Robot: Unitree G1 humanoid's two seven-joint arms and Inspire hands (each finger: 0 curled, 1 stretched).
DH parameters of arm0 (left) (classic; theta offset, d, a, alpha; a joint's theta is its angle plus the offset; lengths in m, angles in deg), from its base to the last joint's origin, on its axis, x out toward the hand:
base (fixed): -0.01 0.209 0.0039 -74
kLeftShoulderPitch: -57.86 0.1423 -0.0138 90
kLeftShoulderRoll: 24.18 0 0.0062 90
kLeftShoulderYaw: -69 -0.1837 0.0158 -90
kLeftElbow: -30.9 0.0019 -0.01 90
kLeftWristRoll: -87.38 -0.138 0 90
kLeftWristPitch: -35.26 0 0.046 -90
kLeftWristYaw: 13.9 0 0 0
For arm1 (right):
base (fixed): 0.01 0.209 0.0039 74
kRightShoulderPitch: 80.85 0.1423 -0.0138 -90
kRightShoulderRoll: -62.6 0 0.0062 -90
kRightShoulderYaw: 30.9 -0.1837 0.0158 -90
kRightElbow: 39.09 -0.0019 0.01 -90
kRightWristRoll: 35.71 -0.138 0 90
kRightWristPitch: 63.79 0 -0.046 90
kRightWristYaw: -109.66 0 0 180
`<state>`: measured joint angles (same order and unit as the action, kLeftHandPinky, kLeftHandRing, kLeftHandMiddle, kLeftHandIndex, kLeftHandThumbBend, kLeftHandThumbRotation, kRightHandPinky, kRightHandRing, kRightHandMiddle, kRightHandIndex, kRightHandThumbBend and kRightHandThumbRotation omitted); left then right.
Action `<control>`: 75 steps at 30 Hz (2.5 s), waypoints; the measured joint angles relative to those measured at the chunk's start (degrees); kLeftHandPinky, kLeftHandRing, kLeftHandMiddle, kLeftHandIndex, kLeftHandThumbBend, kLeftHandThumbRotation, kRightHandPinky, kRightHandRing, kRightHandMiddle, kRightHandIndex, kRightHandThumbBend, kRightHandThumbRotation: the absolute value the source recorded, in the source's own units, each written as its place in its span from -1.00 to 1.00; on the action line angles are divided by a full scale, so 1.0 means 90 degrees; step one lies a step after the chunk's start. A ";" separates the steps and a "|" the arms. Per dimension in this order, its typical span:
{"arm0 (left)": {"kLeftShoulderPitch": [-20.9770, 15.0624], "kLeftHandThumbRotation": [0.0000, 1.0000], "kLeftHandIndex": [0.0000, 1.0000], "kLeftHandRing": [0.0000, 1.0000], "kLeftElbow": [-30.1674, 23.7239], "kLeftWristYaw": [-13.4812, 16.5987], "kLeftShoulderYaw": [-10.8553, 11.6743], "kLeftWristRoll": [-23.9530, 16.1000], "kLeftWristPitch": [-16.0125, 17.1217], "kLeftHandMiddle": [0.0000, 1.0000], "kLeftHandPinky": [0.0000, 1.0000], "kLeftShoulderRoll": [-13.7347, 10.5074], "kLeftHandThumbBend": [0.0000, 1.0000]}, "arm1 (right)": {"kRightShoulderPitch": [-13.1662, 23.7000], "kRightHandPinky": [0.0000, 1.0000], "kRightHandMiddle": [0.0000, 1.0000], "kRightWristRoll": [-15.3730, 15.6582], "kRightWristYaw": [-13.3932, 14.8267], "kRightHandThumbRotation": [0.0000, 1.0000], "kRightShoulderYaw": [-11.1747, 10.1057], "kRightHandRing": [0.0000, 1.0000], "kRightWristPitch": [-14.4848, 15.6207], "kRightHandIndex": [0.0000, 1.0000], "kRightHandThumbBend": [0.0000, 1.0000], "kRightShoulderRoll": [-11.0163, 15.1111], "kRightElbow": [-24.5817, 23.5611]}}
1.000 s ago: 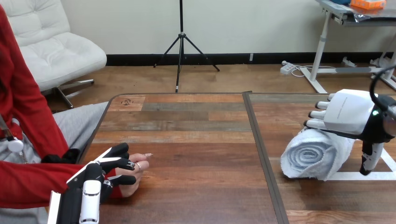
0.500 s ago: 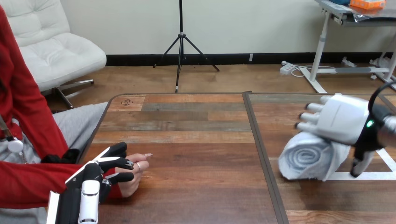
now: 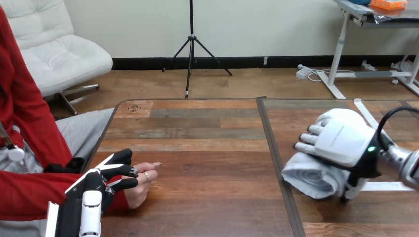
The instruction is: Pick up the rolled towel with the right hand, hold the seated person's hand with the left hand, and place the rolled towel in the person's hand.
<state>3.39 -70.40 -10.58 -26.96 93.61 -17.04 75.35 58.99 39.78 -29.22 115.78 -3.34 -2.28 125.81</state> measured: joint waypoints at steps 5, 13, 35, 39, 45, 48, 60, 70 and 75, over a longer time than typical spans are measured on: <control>0.0000 1.00 0.05 0.58 0.0005 0.0010 0.0005 -0.0002 0.0023 0.55 0.28 0.0000 -0.07 | -0.0037 0.12 0.42 -0.0336 -0.0168 -0.50 -0.0129 0.29 -0.0006 0.52 1.00 -0.0118 0.0007; 0.0000 1.00 0.04 0.55 0.0013 0.0049 0.0011 -0.0007 0.0069 0.55 0.25 0.0000 -0.08 | -0.0054 0.14 0.43 -0.0574 -0.0296 -0.49 -0.0135 0.31 0.0006 0.55 1.00 -0.0244 0.0006; 0.0000 1.00 0.04 0.53 0.0037 0.0118 0.0008 -0.0001 0.0121 0.54 0.19 0.0001 -0.08 | -0.0191 -0.24 -0.04 -0.0908 -0.0078 -0.96 -0.0178 -0.15 -0.0106 0.00 0.77 -0.0317 0.0019; 0.0000 1.00 0.03 0.54 0.0038 0.0113 0.0008 0.0025 0.0135 0.54 0.19 0.0001 -0.08 | -0.0202 -0.28 -0.06 -0.0925 -0.0056 -0.98 -0.0193 -0.17 -0.0156 -0.09 0.63 -0.0326 0.0021; 0.0000 1.00 0.04 0.55 0.0038 0.0113 0.0014 0.0055 0.0176 0.54 0.21 0.0001 -0.06 | -0.0201 -0.33 -0.06 -0.0944 -0.0103 -1.00 -0.0218 -0.17 -0.0175 -0.16 0.56 -0.0347 0.0022; 0.0000 1.00 0.04 0.55 0.0038 0.0112 0.0018 0.0074 0.0186 0.54 0.22 0.0001 -0.05 | -0.0199 -0.34 -0.04 -0.1003 -0.0240 -1.00 -0.0267 -0.16 -0.0175 -0.16 0.53 -0.0353 0.0022; 0.0000 1.00 0.04 0.55 0.0043 0.0100 0.0022 0.0187 0.0193 0.53 0.24 0.0000 -0.07 | -0.0163 -0.32 -0.04 -0.1300 -0.0848 -1.00 -0.0459 -0.14 -0.0285 -0.15 0.52 -0.0353 0.0003; -0.0001 1.00 0.04 0.53 0.0104 0.0088 0.0034 0.0237 0.0232 0.53 0.25 0.0000 -0.08 | -0.0150 -0.30 -0.01 -0.1575 -0.1216 -1.00 -0.0667 -0.12 -0.0411 -0.15 0.51 -0.0352 -0.0011; -0.0001 1.00 0.03 0.53 0.0135 0.0088 0.0035 0.0235 0.0232 0.53 0.24 0.0000 -0.09 | -0.0151 -0.29 0.00 -0.1678 -0.1337 -1.00 -0.0758 -0.11 -0.0462 -0.14 0.49 -0.0350 -0.0010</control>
<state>3.39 -69.19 -9.79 -26.64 95.73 -14.95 75.35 57.63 24.68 -41.25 108.96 -7.50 -5.43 125.71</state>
